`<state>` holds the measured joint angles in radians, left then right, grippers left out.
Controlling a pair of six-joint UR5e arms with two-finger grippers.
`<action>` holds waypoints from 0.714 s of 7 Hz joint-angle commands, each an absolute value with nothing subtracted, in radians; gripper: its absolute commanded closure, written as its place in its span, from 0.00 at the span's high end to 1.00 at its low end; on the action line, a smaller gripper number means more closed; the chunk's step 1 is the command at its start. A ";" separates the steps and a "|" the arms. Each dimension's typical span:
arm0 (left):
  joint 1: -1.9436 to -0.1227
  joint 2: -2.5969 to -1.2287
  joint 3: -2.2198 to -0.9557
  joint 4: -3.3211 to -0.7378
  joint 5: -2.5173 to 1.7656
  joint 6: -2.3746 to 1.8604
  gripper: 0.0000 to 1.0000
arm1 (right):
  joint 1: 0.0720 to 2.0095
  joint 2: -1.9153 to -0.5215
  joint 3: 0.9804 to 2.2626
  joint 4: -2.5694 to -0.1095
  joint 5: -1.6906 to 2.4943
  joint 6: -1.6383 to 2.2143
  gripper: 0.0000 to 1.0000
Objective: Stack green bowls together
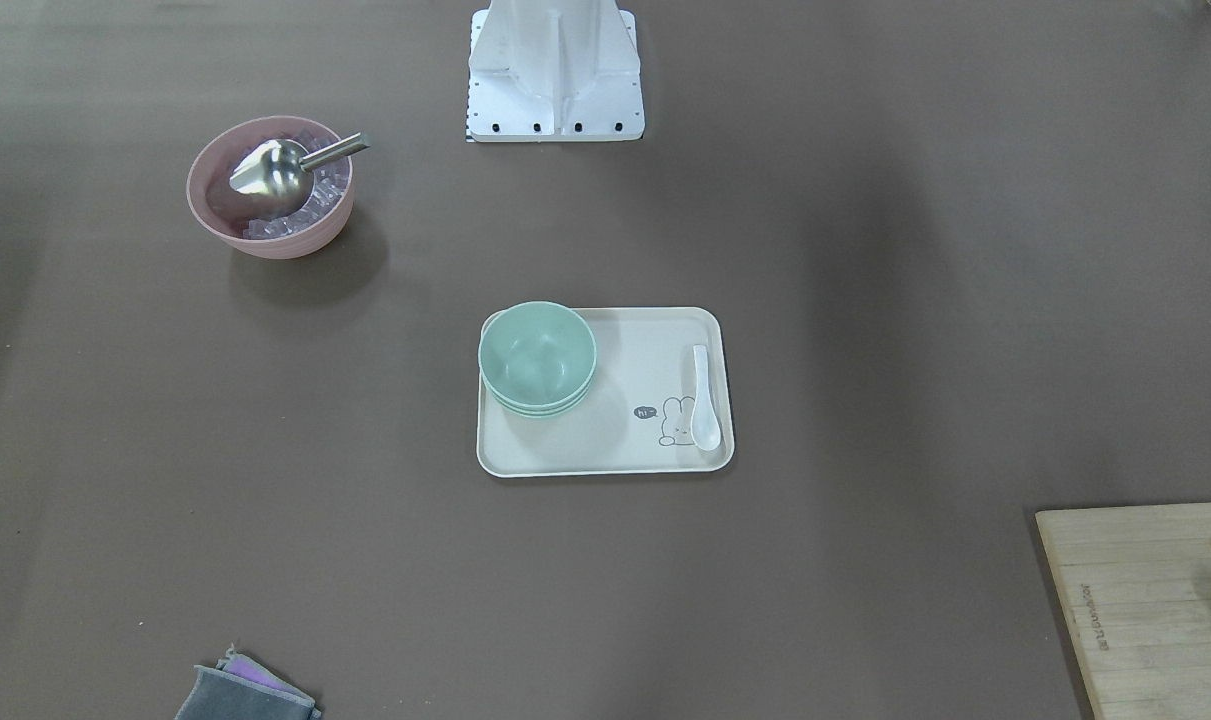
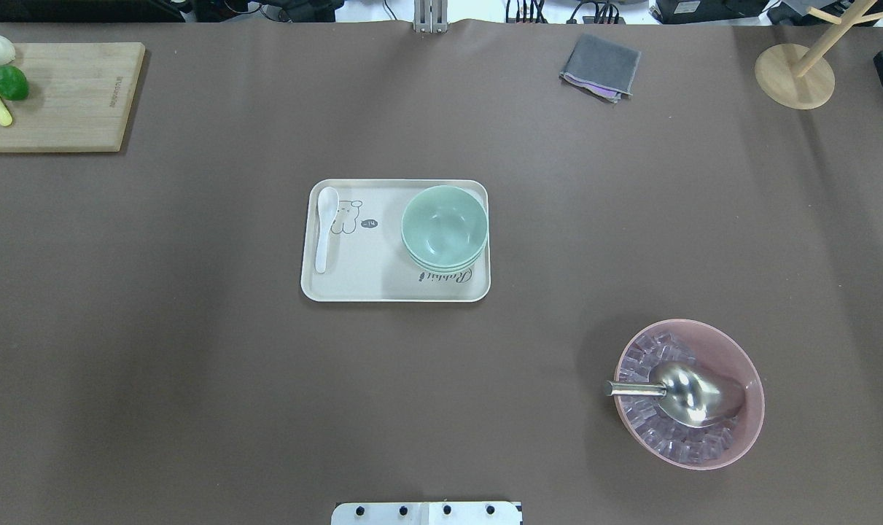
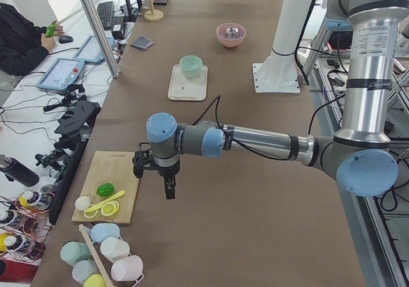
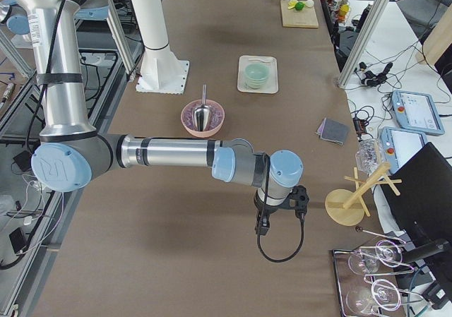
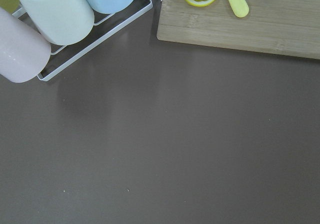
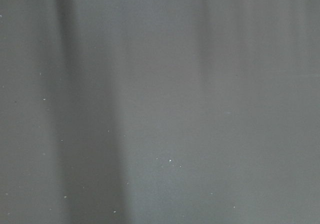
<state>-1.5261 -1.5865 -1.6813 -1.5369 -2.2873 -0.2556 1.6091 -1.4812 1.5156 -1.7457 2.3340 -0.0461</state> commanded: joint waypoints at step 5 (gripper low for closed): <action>-1.523 -1.589 -1.678 -1.539 -2.316 -0.256 0.99 | 1.608 -1.480 1.522 -1.746 2.336 -0.044 1.00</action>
<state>-1.5233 -1.5892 -1.6784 -1.5386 -2.3162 -0.2562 1.6076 -1.4803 1.5184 -1.7457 2.3361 -0.0445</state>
